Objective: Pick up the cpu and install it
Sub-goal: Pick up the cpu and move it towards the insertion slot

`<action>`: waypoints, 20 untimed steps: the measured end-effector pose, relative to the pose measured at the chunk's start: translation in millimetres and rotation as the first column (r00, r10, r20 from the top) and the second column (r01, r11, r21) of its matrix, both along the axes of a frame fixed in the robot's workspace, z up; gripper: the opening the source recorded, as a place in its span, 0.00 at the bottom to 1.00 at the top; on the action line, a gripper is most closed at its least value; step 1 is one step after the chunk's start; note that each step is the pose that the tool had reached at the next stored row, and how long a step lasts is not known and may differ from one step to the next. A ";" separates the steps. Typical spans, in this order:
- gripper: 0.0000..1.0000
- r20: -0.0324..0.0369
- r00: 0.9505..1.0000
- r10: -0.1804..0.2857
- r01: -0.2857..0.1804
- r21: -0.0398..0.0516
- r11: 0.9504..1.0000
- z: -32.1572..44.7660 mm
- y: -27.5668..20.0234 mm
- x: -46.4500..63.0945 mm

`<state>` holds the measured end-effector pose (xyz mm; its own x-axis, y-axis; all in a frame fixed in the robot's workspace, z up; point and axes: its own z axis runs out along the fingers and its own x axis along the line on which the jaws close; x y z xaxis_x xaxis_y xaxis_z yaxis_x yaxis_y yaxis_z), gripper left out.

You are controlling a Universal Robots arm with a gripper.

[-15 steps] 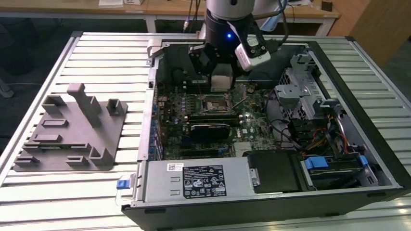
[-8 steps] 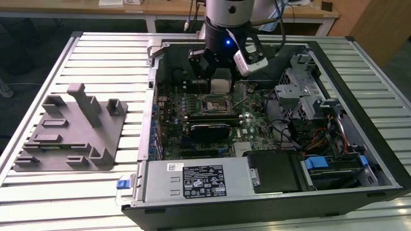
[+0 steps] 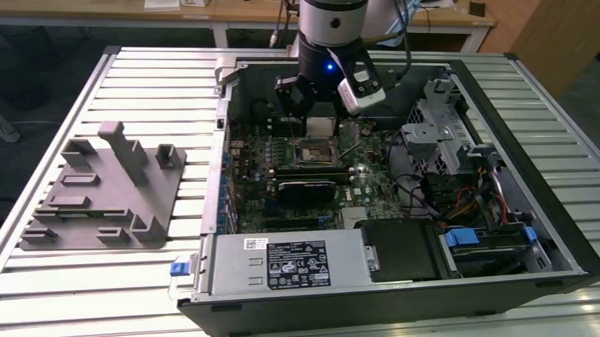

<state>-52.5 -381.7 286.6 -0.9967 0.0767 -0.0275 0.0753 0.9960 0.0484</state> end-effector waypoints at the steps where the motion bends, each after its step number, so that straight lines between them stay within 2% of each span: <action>1: 0.55 0.000 1.000 0.000 0.000 0.000 1.000 -1.8 1.7 0.0; 4: 0.55 0.000 1.000 0.001 -0.001 0.000 1.000 -7.3 7.0 0.0; 10: 0.55 0.000 1.000 0.019 -0.019 0.000 1.000 -17.2 11.4 -0.2; 16: 0.55 0.000 0.999 0.042 -0.042 0.001 0.999 -23.4 15.4 -1.5; 20: 0.55 0.000 0.999 0.048 -0.048 0.001 0.999 -29.4 20.9 -1.6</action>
